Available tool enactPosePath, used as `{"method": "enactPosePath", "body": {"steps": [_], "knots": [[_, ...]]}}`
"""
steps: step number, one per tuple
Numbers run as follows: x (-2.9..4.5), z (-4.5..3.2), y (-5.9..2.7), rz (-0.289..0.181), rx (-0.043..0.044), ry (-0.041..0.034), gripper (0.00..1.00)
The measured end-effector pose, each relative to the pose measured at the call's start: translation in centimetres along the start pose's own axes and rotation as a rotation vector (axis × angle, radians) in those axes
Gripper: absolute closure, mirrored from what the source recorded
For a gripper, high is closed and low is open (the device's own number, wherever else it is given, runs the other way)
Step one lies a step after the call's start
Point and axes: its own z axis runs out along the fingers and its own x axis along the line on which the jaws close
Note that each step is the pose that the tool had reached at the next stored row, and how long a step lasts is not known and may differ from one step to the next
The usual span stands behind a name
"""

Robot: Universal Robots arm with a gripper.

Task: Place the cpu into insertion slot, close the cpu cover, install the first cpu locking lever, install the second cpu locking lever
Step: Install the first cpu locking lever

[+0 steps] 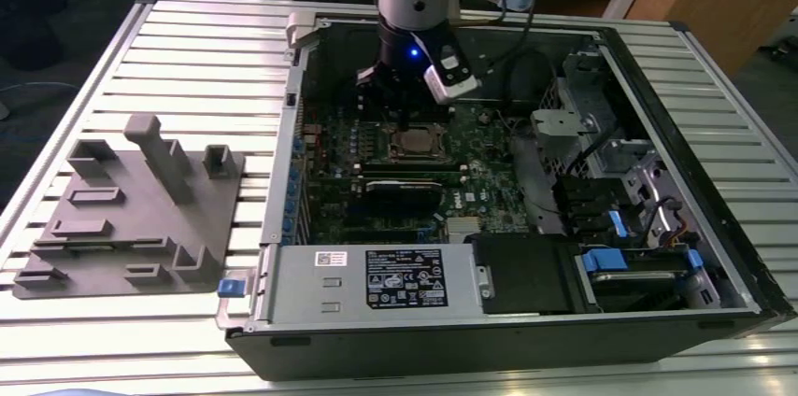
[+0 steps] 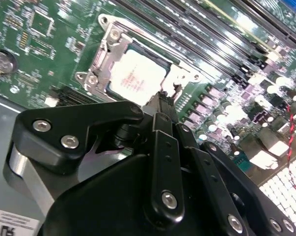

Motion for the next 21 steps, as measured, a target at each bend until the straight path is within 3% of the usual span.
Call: {"method": "enactPosePath", "body": {"steps": [4,12,21], "knots": [[0.48,0.02,0.00,0.000,0.0007,0.0000,0.89],[0.55,0.01,0.00,0.000,0.0008,0.0000,0.89],[0.52,-0.86,0.03,0.000,0.0009,0.0001,0.89]]}}
